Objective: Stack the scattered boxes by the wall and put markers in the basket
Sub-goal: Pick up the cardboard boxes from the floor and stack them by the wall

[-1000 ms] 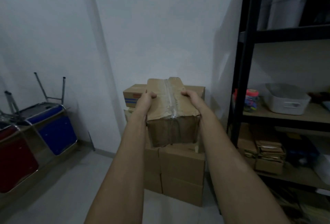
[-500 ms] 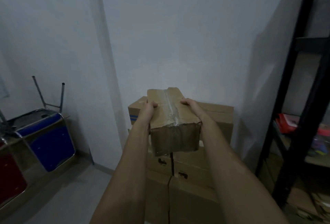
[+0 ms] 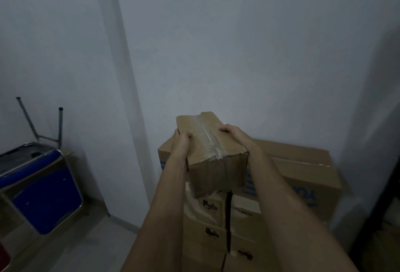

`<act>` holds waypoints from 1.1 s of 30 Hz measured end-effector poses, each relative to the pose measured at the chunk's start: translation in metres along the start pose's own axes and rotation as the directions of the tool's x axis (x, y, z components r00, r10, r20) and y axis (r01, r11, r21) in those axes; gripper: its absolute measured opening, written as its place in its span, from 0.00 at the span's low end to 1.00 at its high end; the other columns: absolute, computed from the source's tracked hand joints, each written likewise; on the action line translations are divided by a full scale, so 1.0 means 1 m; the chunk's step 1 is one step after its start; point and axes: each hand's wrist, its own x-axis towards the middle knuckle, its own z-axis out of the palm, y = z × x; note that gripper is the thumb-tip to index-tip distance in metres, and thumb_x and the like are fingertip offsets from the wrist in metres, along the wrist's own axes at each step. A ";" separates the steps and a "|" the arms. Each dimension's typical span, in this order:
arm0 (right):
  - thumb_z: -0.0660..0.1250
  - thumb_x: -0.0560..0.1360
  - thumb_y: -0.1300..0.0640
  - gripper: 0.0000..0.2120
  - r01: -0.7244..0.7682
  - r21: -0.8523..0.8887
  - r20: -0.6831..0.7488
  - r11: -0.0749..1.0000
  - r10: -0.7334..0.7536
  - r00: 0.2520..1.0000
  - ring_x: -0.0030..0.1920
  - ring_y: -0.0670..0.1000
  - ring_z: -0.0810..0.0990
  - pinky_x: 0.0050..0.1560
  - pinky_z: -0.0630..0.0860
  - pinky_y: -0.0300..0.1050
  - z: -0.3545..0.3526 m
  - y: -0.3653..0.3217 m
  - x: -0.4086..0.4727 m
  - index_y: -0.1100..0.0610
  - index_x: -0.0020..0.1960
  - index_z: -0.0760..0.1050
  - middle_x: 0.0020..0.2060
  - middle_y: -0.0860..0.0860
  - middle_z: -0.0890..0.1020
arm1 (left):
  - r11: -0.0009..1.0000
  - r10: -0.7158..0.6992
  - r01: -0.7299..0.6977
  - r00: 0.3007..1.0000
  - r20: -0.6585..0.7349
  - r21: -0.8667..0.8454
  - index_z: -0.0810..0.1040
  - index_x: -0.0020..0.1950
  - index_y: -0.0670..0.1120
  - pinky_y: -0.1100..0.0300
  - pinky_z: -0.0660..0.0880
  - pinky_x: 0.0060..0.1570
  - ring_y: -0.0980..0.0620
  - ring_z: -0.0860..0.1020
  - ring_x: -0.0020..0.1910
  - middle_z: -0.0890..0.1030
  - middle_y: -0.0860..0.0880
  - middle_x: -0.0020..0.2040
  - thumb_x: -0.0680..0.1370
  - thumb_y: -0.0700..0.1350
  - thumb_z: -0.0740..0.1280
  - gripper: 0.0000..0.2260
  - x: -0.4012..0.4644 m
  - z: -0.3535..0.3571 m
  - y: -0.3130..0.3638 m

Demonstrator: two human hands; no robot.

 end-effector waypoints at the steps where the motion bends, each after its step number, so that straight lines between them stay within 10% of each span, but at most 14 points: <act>1: 0.65 0.76 0.46 0.10 0.010 -0.023 -0.008 1.000 -0.010 1.000 0.64 0.60 0.77 0.69 0.70 0.58 -0.001 0.001 0.017 0.52 0.48 0.78 0.58 0.57 0.80 | 1.000 -0.012 0.012 1.000 -0.001 0.003 0.68 0.69 0.45 0.59 0.62 0.31 0.53 0.70 0.39 0.74 0.48 0.51 0.81 0.44 0.57 0.16 0.010 0.002 -0.003; 7: 0.62 0.79 0.44 0.12 0.014 -0.174 0.052 0.985 -0.005 0.999 0.54 0.53 0.80 0.62 0.73 0.49 -0.009 -0.009 0.093 0.49 0.53 0.78 0.57 0.54 0.80 | 0.974 -0.069 0.069 0.998 0.008 -0.215 0.60 0.76 0.48 0.44 0.74 0.61 0.40 0.73 0.62 0.70 0.43 0.70 0.80 0.41 0.57 0.24 0.070 0.025 -0.011; 14: 0.77 0.54 0.30 0.41 -0.176 -0.176 0.177 0.969 0.207 0.962 0.56 0.61 0.82 0.65 0.74 0.59 -0.031 0.001 0.186 0.50 0.61 0.80 0.56 0.58 0.84 | 0.943 -0.115 0.065 0.984 -0.134 -0.326 0.48 0.80 0.57 0.43 0.71 0.65 0.41 0.70 0.66 0.64 0.47 0.76 0.80 0.44 0.57 0.30 0.115 0.059 -0.017; 24: 0.79 0.55 0.32 0.43 -0.232 -0.142 0.278 0.962 0.264 0.924 0.57 0.60 0.82 0.65 0.74 0.58 -0.037 0.018 0.231 0.52 0.64 0.78 0.57 0.58 0.83 | 0.942 -0.107 0.021 0.964 -0.242 -0.335 0.51 0.80 0.55 0.42 0.66 0.70 0.43 0.67 0.71 0.61 0.49 0.77 0.81 0.44 0.58 0.29 0.148 0.080 -0.044; 33: 0.70 0.72 0.39 0.21 -0.023 -0.229 0.154 0.973 0.060 0.986 0.50 0.50 0.85 0.44 0.80 0.41 -0.042 -0.004 0.190 0.49 0.59 0.82 0.53 0.50 0.85 | 0.906 0.423 -0.415 0.886 -0.190 0.082 0.72 0.69 0.54 0.43 0.55 0.75 0.48 0.63 0.73 0.70 0.52 0.72 0.78 0.48 0.57 0.19 0.136 0.066 -0.038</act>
